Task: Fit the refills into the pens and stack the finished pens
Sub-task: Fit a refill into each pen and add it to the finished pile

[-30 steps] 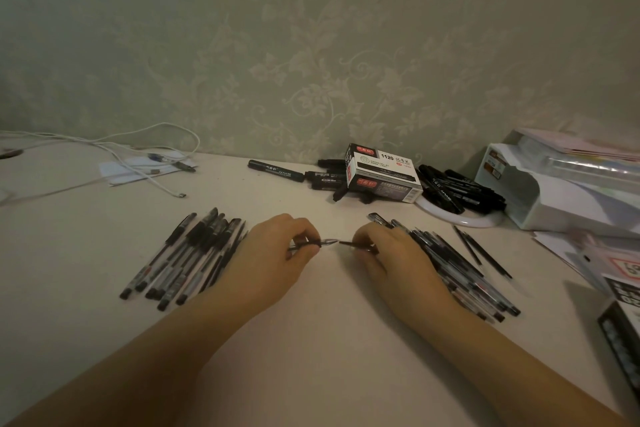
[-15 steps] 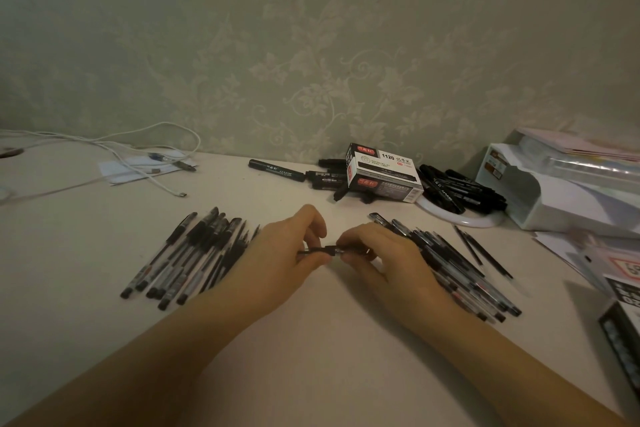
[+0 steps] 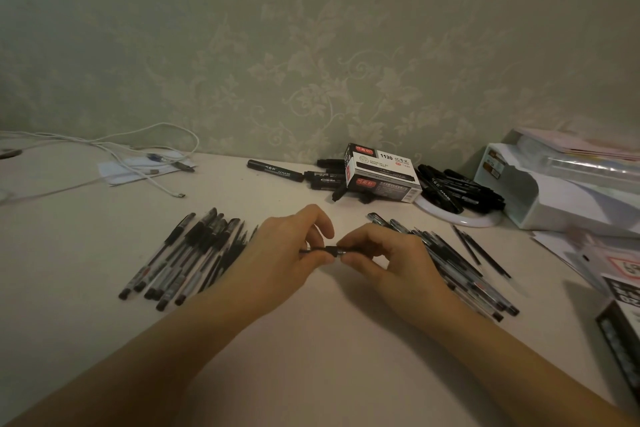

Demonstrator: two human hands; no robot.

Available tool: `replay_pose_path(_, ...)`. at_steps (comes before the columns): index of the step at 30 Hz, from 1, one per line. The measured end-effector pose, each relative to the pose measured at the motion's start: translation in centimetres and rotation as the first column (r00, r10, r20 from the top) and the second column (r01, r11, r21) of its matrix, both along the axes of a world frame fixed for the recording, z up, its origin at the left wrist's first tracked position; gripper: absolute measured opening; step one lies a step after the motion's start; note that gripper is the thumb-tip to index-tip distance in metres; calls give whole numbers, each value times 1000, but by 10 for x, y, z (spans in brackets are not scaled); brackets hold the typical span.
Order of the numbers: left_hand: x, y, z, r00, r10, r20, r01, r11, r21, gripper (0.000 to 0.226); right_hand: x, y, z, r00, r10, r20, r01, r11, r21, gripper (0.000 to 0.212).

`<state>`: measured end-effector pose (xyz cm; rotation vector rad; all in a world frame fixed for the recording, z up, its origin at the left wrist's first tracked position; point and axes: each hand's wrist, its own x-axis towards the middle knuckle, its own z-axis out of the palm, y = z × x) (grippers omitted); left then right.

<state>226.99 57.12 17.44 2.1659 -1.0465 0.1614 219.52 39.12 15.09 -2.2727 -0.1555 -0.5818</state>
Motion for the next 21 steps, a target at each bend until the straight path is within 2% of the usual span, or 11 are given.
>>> replay_pose_path(5,1,-1,-5,1000,28,-6,-28,998,-47,22,3,4,-1,999,-21,36,21,1000,9,16)
replay_pose_path(9,2,-4,-8,992,106,71,-98,990,-101,14,7,9,-6,990,-96,105,99,995,-27,38)
replay_pose_path(11,8,1,-4,969,210,132,-193,972,-133,8,7,5,-8,978,-145,153,160,983,-91,46)
replay_pose_path(14,29,25,3,859,491,146,-472,869,-146,6,6,-3,-10,957,-191,216,227,962,-153,42)
replay_pose_path(16,46,45,4,775,621,116,-610,784,-120,7,6,-4,-10,954,-186,236,237,949,-209,38)
replay_pose_path(19,65,67,0,711,702,21,-703,712,-6,8,6,-4,-9,949,-160,271,248,909,-333,30)
replay_pose_path(21,70,72,-5,702,713,10,-710,698,90,10,4,-4,-7,944,-156,291,267,879,-395,23)
